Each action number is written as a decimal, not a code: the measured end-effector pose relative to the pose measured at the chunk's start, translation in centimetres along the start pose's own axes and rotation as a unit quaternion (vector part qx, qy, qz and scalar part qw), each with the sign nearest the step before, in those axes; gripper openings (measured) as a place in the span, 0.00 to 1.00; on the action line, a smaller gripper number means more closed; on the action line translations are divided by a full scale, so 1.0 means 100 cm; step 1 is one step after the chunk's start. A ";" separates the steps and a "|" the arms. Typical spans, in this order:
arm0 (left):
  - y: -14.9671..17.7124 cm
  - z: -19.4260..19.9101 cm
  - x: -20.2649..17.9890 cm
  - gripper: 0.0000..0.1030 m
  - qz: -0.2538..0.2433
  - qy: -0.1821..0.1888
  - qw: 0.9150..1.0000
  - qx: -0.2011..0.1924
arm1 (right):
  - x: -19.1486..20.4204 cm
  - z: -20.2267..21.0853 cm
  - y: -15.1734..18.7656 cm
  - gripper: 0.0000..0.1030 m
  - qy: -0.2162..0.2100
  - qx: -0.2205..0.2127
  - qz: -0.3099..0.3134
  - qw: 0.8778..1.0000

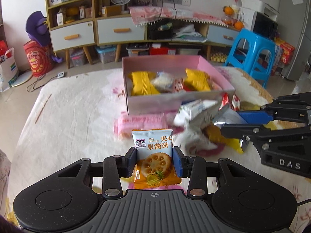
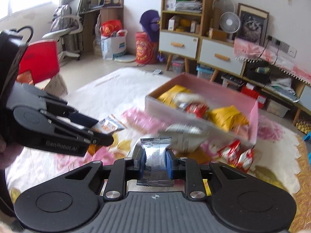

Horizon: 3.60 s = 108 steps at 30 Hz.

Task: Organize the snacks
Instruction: 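Carry the biscuit packet with the left tool to the box while the right tool carries the silver packet, then lower both packets into the box and open both tools, then withdraw both tools from the box toward the snack pile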

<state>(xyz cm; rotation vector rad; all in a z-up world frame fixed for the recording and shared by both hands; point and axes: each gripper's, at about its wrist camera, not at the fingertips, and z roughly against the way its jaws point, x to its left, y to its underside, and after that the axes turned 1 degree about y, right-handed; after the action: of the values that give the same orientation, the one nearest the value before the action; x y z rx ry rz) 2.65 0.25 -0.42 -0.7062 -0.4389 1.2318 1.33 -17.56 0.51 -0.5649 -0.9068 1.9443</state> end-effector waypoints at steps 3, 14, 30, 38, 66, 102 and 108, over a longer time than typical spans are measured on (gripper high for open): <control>-0.011 -0.002 0.000 0.36 0.006 -0.002 1.000 -0.010 | -0.008 -0.003 -0.011 0.13 0.015 -0.011 -0.008 1.000; -0.053 -0.029 0.004 0.36 0.020 -0.018 0.999 -0.040 | -0.053 -0.033 -0.040 0.13 0.069 -0.026 -0.075 0.994; -0.118 -0.110 -0.005 0.36 0.044 0.022 0.998 -0.029 | -0.128 -0.080 -0.039 0.14 0.097 -0.015 -0.247 0.964; -0.137 -0.141 -0.024 0.36 0.059 0.029 0.998 -0.024 | -0.140 -0.085 -0.027 0.14 0.108 -0.001 -0.276 0.955; -0.117 -0.107 -0.022 0.66 0.040 -0.006 0.999 -0.021 | -0.136 -0.058 -0.034 0.57 0.120 -0.017 -0.251 0.960; -0.023 -0.040 -0.008 0.92 0.022 0.004 1.000 0.006 | -0.075 -0.009 -0.008 0.89 0.125 -0.019 -0.171 0.977; -0.005 -0.039 -0.011 0.93 -0.009 -0.001 1.000 -0.005 | -0.068 -0.008 0.012 0.90 0.133 -0.015 -0.153 0.979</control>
<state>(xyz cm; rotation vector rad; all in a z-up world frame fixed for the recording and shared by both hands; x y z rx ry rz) 5.30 -1.83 -2.77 -0.7094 -0.4523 1.2145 4.66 -23.53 -0.68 -0.6441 -0.8012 1.5397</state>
